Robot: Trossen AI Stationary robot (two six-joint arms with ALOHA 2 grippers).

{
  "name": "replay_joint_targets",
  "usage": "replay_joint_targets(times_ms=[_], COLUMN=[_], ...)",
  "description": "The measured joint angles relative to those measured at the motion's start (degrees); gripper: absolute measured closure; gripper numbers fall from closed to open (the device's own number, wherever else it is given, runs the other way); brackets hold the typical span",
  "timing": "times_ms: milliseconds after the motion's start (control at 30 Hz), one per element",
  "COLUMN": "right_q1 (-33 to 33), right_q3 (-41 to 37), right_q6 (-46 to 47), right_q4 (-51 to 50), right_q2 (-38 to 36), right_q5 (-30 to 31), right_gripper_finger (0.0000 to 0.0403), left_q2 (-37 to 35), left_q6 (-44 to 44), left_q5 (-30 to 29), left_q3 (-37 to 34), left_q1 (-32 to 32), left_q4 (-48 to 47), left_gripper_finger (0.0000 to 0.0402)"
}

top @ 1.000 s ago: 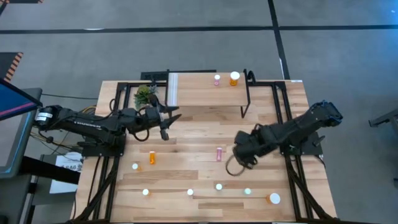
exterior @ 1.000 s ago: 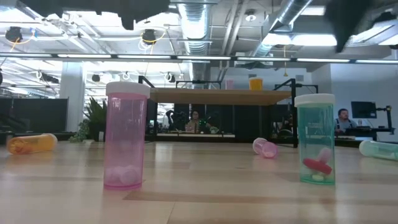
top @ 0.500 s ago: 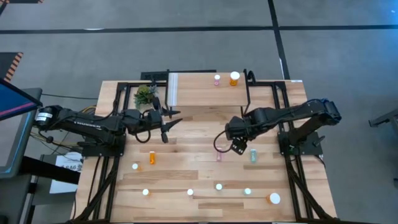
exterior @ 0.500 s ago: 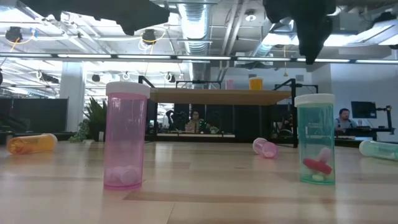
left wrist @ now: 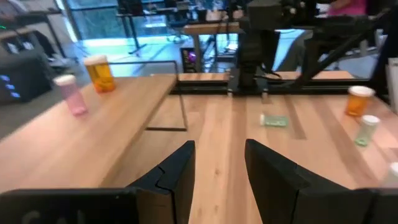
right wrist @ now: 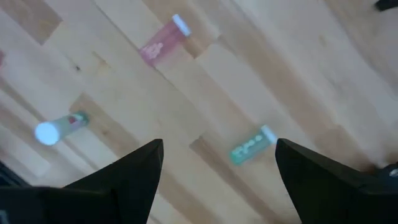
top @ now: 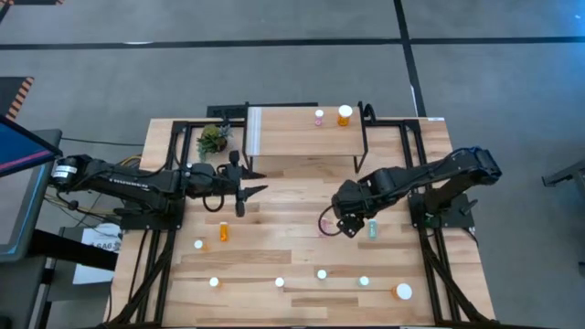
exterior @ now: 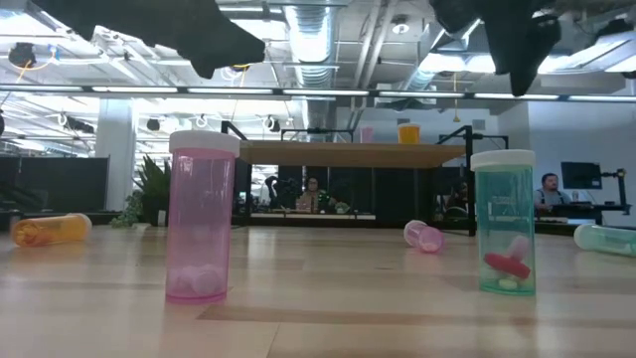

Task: Pick and place medicine bottles onto shelf by color
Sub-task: Put the large orange pill bottle on the shelf aligned with the other large orange pill bottle

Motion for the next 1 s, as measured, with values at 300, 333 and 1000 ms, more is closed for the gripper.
replay_joint_targets(times_ms=[300, 333, 1000], right_q1=[8.4, 9.3, 11.1], right_q3=[0.0, 0.0, 0.0], right_q6=[10.2, 10.6, 21.0], right_q4=[0.7, 0.7, 2.4], right_q2=[0.0, 0.0, 0.0], right_q5=[0.0, 0.0, 0.2], right_gripper_finger=[0.0072, 0.0072, 0.0072], left_q2=[0.0, 0.0, -1.1], left_q6=[-5.9, -6.6, -7.2], left_q5=[0.5, 0.6, -19.1], left_q3=[-0.8, -0.8, -0.8], left_q1=[-5.0, -6.3, -28.2], left_q4=[-3.5, -5.1, -14.1], left_gripper_finger=[0.0272, 0.0272, 0.0272])
